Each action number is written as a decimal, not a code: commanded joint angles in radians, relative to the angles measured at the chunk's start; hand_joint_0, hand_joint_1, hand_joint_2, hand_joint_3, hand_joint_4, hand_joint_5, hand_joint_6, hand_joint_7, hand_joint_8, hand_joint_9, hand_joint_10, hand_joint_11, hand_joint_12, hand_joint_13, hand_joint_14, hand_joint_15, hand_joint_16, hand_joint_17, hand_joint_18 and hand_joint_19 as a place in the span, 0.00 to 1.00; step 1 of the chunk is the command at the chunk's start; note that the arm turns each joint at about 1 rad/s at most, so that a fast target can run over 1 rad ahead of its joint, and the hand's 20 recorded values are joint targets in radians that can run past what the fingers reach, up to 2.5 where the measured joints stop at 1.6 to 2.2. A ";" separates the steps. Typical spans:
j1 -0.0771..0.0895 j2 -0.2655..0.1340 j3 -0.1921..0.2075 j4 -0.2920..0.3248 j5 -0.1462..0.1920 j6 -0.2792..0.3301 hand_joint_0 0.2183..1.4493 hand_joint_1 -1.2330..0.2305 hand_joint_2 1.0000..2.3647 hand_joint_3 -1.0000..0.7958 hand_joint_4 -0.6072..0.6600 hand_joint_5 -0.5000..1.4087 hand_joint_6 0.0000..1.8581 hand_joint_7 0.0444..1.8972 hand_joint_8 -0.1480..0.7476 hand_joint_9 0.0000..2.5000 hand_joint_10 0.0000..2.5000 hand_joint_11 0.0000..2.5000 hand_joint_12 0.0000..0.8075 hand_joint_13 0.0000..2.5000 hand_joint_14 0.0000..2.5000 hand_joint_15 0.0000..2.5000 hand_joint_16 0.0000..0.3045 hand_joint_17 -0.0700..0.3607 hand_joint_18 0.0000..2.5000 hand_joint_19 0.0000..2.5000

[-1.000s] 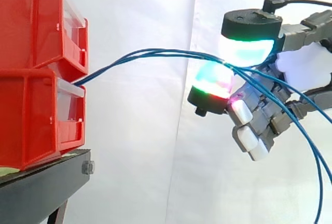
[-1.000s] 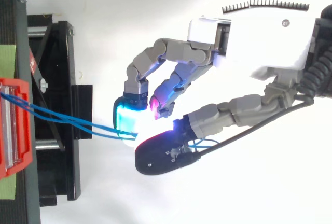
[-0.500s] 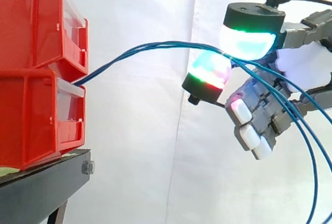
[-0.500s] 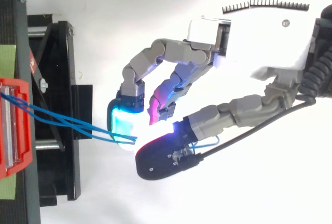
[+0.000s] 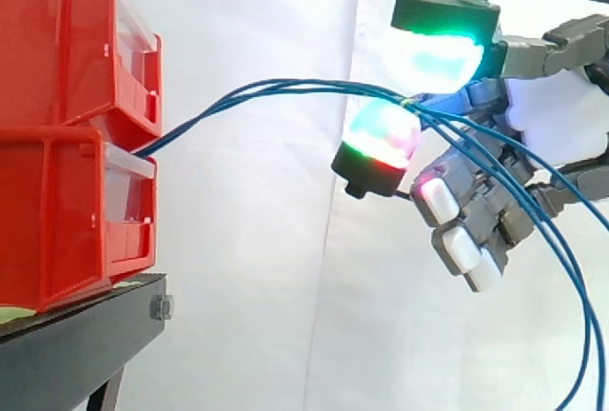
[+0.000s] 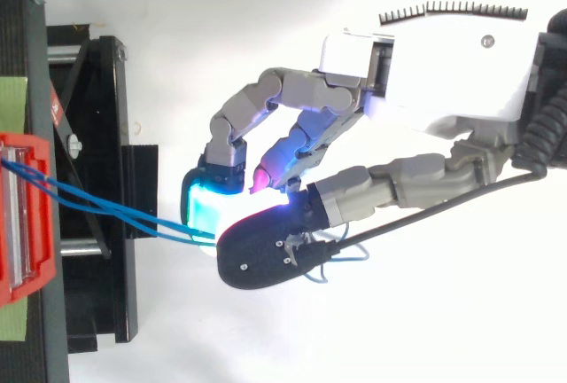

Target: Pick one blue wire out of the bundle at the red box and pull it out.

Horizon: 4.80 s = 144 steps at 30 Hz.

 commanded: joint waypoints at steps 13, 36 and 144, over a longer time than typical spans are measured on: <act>0.003 0.000 0.000 0.000 0.001 0.001 0.46 0.34 0.00 0.29 0.37 0.12 0.49 0.36 0.42 0.35 0.00 0.25 0.43 0.36 0.01 0.20 0.11 0.34 0.31 0.21; 0.008 -0.001 0.001 -0.018 -0.015 0.080 0.25 0.60 0.00 0.28 0.60 0.22 0.39 0.52 0.52 0.39 0.01 0.24 0.46 0.33 0.01 0.23 0.13 0.36 0.25 0.25; 0.016 0.028 0.001 -0.109 -0.038 0.179 0.29 0.46 0.00 0.28 0.46 0.19 0.48 0.53 0.49 0.44 0.01 0.28 0.41 0.38 0.01 0.23 0.09 0.31 0.31 0.24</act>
